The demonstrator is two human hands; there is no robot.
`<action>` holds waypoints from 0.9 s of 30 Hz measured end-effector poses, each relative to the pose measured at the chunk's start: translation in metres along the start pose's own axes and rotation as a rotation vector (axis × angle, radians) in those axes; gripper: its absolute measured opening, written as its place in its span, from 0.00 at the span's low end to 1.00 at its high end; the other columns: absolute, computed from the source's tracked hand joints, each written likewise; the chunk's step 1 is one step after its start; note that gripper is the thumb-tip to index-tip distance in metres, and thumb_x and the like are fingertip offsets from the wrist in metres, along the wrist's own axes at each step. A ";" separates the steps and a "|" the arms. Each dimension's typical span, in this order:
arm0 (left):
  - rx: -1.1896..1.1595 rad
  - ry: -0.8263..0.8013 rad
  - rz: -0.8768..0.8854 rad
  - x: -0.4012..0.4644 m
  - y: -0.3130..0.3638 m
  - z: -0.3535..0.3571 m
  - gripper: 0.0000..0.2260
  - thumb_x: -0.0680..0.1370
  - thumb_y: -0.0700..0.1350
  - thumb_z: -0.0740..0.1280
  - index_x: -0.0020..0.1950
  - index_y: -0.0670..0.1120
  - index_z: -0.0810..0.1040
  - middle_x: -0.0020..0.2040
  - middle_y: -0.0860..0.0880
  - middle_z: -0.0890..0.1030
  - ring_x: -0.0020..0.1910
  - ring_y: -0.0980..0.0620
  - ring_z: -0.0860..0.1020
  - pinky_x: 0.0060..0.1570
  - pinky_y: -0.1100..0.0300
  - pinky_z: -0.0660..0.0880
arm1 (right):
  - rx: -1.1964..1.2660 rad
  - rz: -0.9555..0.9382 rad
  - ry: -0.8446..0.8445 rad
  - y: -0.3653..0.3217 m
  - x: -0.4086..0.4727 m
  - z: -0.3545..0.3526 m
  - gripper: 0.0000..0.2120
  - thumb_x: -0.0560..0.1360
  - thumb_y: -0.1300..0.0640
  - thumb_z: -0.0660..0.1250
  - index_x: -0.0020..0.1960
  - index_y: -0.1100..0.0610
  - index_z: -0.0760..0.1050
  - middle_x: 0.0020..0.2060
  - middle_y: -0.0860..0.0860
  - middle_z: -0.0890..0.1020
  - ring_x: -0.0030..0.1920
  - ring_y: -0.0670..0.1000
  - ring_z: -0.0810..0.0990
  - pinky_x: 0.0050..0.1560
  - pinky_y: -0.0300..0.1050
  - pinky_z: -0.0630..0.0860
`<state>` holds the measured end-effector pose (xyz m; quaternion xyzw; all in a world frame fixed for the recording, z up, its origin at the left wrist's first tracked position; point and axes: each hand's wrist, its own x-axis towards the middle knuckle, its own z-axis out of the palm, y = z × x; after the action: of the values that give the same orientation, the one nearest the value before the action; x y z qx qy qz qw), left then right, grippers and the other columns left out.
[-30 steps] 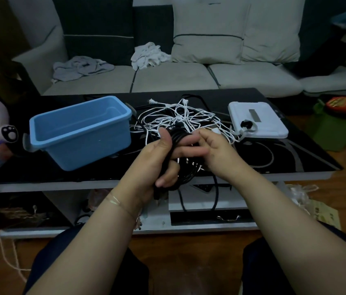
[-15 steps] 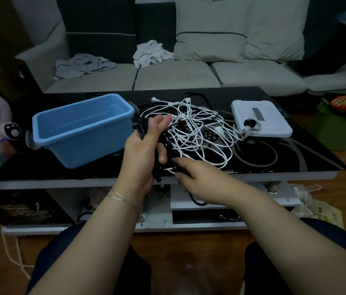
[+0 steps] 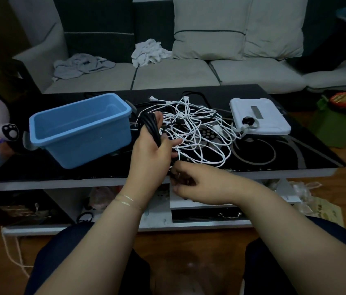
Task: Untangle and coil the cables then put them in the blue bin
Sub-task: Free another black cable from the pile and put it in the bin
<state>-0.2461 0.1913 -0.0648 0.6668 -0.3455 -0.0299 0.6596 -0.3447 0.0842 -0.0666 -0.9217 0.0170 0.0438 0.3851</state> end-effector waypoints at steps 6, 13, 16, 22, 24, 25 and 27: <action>0.251 -0.118 -0.037 0.008 -0.001 -0.010 0.27 0.79 0.56 0.62 0.74 0.46 0.61 0.63 0.65 0.72 0.38 0.54 0.84 0.46 0.48 0.81 | 0.033 -0.032 -0.092 -0.007 -0.010 -0.004 0.13 0.80 0.51 0.62 0.63 0.52 0.72 0.50 0.44 0.79 0.50 0.43 0.77 0.55 0.45 0.74; 0.326 -0.513 -0.099 -0.001 0.005 -0.007 0.57 0.57 0.85 0.41 0.58 0.40 0.78 0.51 0.49 0.84 0.52 0.54 0.81 0.54 0.59 0.76 | -0.141 -0.056 0.191 -0.010 -0.015 -0.004 0.08 0.73 0.49 0.63 0.46 0.50 0.79 0.36 0.44 0.80 0.36 0.45 0.77 0.42 0.51 0.77; 0.221 -0.619 -0.192 -0.003 0.007 -0.009 0.45 0.58 0.84 0.49 0.50 0.49 0.81 0.42 0.47 0.85 0.32 0.43 0.81 0.31 0.54 0.77 | -0.171 -0.056 0.280 -0.010 -0.017 -0.010 0.09 0.68 0.44 0.64 0.40 0.49 0.76 0.30 0.43 0.77 0.31 0.44 0.74 0.35 0.47 0.74; 0.119 -0.733 -0.218 -0.005 0.015 -0.011 0.04 0.73 0.54 0.74 0.43 0.58 0.80 0.25 0.54 0.72 0.20 0.55 0.69 0.18 0.65 0.66 | -0.002 -0.063 0.412 0.007 -0.015 -0.034 0.16 0.66 0.43 0.72 0.36 0.54 0.72 0.29 0.46 0.73 0.34 0.47 0.72 0.38 0.47 0.71; 0.131 -0.710 -0.228 -0.005 0.016 -0.013 0.05 0.75 0.48 0.73 0.44 0.54 0.78 0.23 0.55 0.71 0.19 0.57 0.68 0.18 0.66 0.65 | 0.110 -0.109 0.429 0.010 -0.013 -0.037 0.13 0.72 0.48 0.71 0.38 0.56 0.73 0.32 0.48 0.74 0.36 0.46 0.71 0.39 0.45 0.69; 0.132 -0.691 -0.235 -0.006 0.016 -0.013 0.06 0.76 0.47 0.71 0.43 0.52 0.76 0.23 0.55 0.71 0.18 0.57 0.67 0.18 0.66 0.65 | 0.133 -0.122 0.431 0.011 -0.012 -0.037 0.11 0.74 0.50 0.69 0.39 0.57 0.73 0.33 0.49 0.75 0.36 0.44 0.72 0.40 0.43 0.69; 0.126 -0.668 -0.245 -0.007 0.016 -0.012 0.07 0.78 0.47 0.69 0.43 0.48 0.73 0.22 0.54 0.70 0.17 0.57 0.67 0.18 0.66 0.64 | 0.152 -0.137 0.435 0.013 -0.009 -0.034 0.09 0.77 0.52 0.66 0.40 0.53 0.73 0.34 0.46 0.75 0.36 0.42 0.71 0.39 0.38 0.68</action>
<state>-0.2519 0.2068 -0.0520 0.6960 -0.4608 -0.3037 0.4593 -0.3521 0.0509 -0.0506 -0.8769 0.0402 -0.1832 0.4426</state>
